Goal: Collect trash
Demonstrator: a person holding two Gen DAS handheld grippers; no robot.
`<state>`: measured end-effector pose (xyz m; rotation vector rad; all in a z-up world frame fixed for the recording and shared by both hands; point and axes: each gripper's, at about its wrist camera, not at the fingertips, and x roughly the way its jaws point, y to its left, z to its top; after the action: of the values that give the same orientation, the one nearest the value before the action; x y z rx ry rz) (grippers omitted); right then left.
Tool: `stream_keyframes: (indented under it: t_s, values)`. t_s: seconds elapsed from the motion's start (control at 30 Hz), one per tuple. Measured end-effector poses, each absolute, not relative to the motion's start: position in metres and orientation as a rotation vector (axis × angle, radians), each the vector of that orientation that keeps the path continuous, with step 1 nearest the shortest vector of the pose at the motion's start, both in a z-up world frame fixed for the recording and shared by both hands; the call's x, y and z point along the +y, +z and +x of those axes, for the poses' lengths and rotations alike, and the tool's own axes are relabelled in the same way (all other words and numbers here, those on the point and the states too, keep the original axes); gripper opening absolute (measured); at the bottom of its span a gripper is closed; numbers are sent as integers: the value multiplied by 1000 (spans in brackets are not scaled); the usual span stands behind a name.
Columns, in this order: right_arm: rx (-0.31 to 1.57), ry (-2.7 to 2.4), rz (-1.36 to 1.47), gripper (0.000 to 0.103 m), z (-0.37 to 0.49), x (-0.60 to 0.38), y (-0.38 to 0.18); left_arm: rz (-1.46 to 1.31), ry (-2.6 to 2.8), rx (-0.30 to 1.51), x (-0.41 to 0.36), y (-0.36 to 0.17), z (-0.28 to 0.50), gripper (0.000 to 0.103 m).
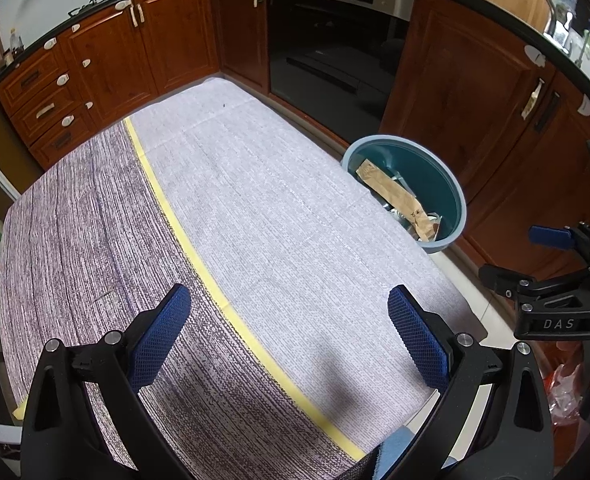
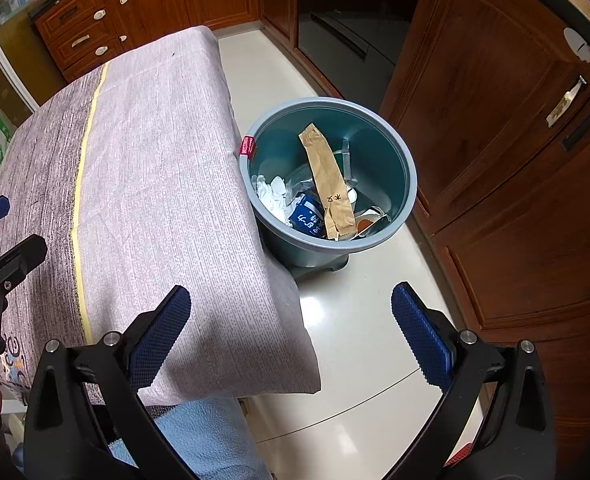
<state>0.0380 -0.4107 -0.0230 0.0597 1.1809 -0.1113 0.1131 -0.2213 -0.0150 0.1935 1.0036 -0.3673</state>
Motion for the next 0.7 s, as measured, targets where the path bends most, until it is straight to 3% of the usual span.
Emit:
stream_keyframes:
  t_s: [0.7]
  values:
    - [1184, -118, 58, 96, 40, -414, -23, 198, -346, 1005, -218, -14, 115, 99]
